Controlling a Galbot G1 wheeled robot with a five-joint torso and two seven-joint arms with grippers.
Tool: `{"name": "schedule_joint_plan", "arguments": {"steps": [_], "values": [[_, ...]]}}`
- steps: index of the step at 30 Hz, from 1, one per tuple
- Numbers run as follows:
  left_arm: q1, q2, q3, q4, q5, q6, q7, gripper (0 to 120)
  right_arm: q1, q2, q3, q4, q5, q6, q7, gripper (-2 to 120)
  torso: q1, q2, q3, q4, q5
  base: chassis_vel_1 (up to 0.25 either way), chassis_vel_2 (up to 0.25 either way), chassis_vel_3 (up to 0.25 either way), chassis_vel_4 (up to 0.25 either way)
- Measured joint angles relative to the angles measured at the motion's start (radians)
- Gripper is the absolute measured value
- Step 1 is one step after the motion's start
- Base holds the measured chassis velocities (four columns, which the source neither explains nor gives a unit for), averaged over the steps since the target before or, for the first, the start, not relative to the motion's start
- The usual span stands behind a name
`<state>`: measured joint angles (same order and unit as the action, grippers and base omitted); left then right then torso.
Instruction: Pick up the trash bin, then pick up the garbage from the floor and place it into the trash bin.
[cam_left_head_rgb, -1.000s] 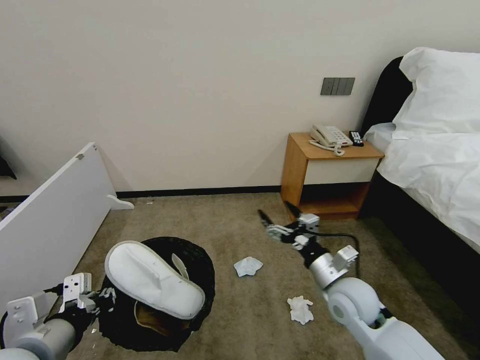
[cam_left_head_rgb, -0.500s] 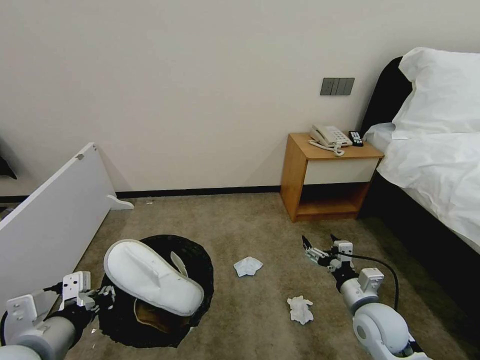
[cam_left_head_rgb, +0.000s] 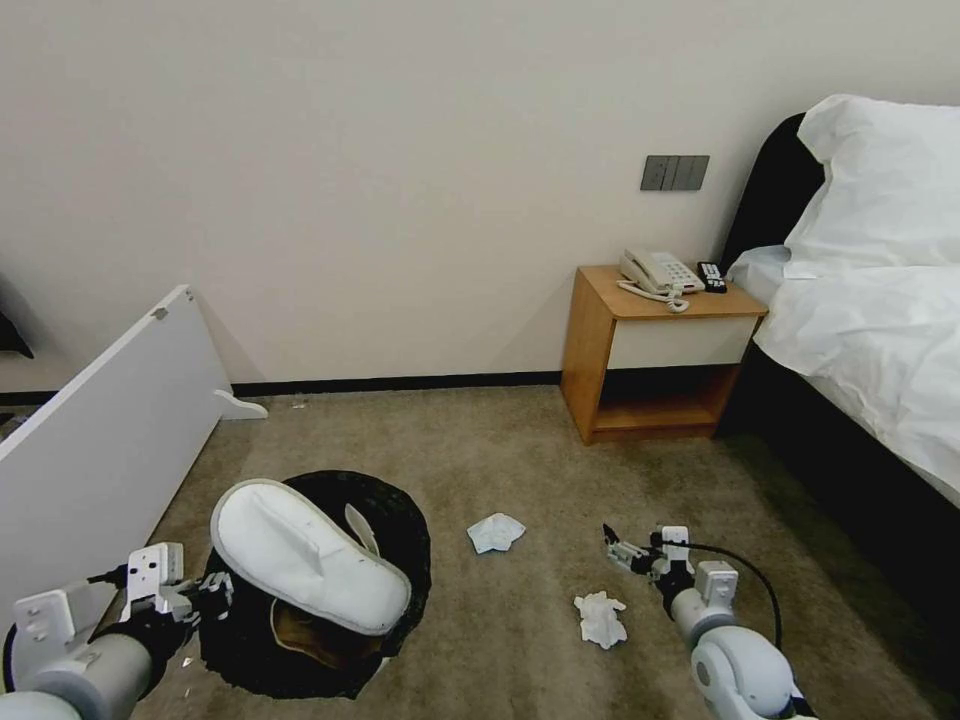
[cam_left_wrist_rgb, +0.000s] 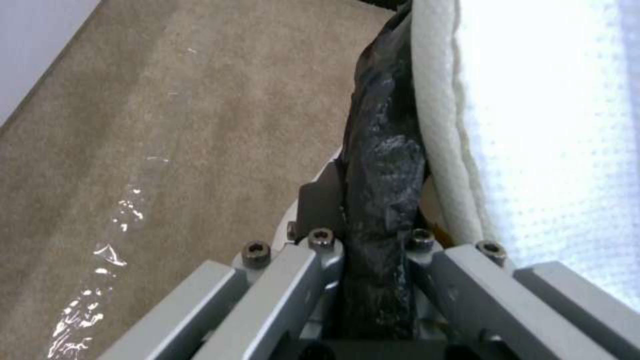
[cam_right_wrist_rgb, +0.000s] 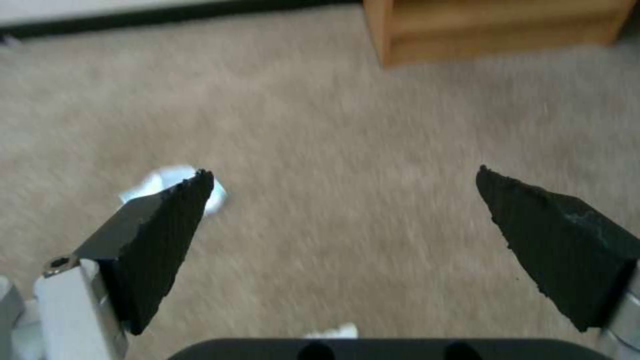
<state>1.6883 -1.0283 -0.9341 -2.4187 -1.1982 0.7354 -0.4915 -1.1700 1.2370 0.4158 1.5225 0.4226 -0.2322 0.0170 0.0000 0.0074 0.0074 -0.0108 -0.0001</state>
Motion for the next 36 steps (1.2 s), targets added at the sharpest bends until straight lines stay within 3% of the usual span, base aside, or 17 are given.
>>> {"name": "schedule_joint_plan", "arguments": {"steps": [15,36], "values": [[0.002,-0.007,0.008,-0.006,0.004,0.000,-0.001,3,0.062,0.056,-0.003,-0.196,-0.124,-0.040,0.001,100,0.000,0.000,0.000,0.0000,0.0001,0.000,0.000,0.000,0.000],[0.007,-0.010,0.007,-0.015,0.007,0.000,-0.005,3,0.113,0.092,-0.104,-0.357,-0.196,-0.043,-0.013,100,0.000,0.000,0.000,0.0000,0.0000,0.000,0.000,0.000,0.000]]}}
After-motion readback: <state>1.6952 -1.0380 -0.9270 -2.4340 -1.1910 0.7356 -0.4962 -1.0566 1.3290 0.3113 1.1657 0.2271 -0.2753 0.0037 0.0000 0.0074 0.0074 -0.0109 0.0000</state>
